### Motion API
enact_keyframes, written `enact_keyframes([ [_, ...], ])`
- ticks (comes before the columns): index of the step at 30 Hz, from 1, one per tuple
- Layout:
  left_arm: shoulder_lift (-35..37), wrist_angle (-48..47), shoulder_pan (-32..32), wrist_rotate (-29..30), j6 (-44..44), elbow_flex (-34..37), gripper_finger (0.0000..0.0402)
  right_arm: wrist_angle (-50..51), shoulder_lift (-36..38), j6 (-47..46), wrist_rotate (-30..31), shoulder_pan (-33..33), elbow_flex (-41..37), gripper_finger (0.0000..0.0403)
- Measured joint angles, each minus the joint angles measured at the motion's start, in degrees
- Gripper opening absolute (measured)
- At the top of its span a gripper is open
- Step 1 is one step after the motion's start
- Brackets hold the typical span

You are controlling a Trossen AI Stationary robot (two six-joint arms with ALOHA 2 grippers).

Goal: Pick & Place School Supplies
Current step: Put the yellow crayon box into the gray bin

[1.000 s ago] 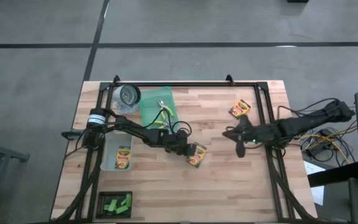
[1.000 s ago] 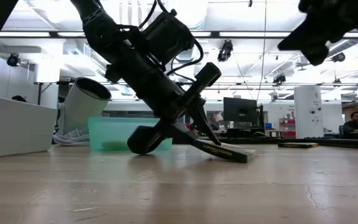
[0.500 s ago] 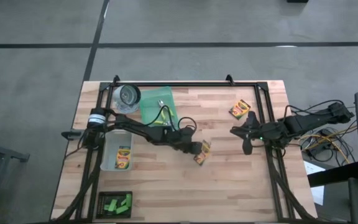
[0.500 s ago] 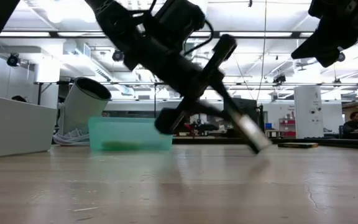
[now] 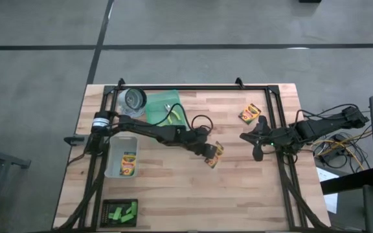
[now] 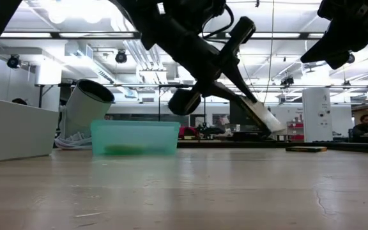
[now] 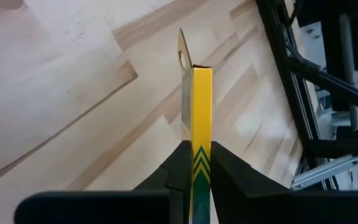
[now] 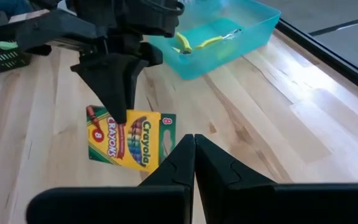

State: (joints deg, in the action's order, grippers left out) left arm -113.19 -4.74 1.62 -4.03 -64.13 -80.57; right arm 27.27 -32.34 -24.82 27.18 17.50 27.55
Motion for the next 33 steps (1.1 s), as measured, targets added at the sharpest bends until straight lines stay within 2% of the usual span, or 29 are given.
enact_keyframes([
  [4,0.01,-0.8,-0.2,-0.64,1.01,-1.56,0.0043,0.0,0.0,0.0,-0.03,-0.02,0.0,0.0008],
  [8,1.57,-4.85,-0.53,-3.84,2.23,-3.44,0.0043,0.02,0.0,0.0,-0.07,0.0,0.0,0.0008],
  [13,5.44,-19.09,-0.65,-6.0,4.79,-5.78,0.0043,1.09,0.03,-0.02,-0.17,0.0,0.0,0.0008],
  [17,10.29,-32.78,-0.63,-2.59,5.59,-7.79,0.0042,1.35,-0.02,0.0,-0.17,0.02,0.0,0.0008],
  [21,16.1,-42.65,-0.65,2.56,3.36,-8.4,0.0042,1.42,0.02,0.2,-0.16,0.01,0.0,0.0008],
  [28,26.32,-57.42,0.39,8.37,-5.84,-8.29,0.0042,1.93,-0.01,1.3,-0.13,0.0,0.0,0.0008],
  [33,31.04,-69.92,2.71,10.71,-16.53,-8.25,0.0042,2.45,0.0,1.55,0.0,0.0,0.0,0.0008],
])
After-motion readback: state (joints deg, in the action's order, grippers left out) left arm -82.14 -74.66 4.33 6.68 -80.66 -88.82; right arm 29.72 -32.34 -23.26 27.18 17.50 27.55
